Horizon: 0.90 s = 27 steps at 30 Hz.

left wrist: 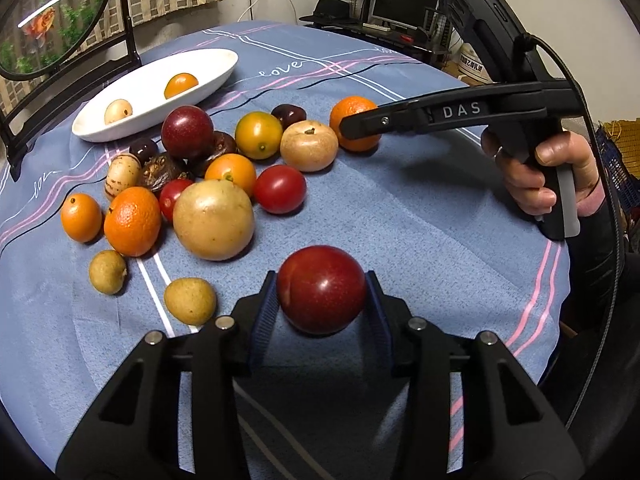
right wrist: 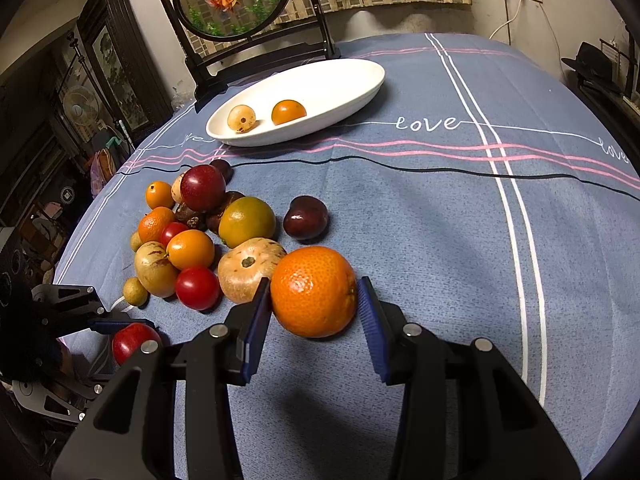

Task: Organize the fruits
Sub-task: 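Grasp the red apple with the left tool while the right tool grasps a large orange, then carry the apple and orange to the white plate and release both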

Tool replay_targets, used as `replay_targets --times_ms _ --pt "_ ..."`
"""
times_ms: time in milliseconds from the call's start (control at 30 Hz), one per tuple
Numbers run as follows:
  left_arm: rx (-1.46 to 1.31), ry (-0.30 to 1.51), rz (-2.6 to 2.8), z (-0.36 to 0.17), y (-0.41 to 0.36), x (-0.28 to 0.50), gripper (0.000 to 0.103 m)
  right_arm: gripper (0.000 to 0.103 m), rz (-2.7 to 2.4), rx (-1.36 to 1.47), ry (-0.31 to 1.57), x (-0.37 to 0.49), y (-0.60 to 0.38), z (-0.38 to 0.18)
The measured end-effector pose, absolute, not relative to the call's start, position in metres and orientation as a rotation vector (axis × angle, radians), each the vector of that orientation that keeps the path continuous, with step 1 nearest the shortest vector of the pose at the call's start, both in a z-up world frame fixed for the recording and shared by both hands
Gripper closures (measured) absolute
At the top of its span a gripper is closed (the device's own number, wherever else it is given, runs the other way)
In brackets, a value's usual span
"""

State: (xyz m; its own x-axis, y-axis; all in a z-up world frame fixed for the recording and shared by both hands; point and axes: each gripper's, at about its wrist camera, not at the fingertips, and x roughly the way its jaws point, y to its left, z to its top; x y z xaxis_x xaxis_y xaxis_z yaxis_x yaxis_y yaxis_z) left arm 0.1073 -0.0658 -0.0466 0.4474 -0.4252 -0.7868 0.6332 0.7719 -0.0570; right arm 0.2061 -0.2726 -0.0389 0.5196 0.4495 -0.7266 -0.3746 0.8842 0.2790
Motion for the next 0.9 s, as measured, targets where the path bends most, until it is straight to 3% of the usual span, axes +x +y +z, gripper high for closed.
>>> replay_targets --times_ms 433,567,733,900 --pt "0.163 0.888 -0.664 -0.042 -0.052 0.114 0.06 0.059 0.544 0.154 0.885 0.203 -0.279 -0.037" --pt "0.117 0.869 -0.66 -0.023 -0.037 0.122 0.06 0.059 0.597 0.113 0.836 0.198 -0.268 -0.014" --pt "0.037 0.827 -0.586 0.023 -0.009 0.166 0.06 0.059 0.59 0.059 0.714 0.222 -0.249 0.031" --pt "-0.044 0.806 -0.393 0.054 0.015 0.261 0.06 0.059 0.511 0.003 0.668 0.291 -0.22 0.041"
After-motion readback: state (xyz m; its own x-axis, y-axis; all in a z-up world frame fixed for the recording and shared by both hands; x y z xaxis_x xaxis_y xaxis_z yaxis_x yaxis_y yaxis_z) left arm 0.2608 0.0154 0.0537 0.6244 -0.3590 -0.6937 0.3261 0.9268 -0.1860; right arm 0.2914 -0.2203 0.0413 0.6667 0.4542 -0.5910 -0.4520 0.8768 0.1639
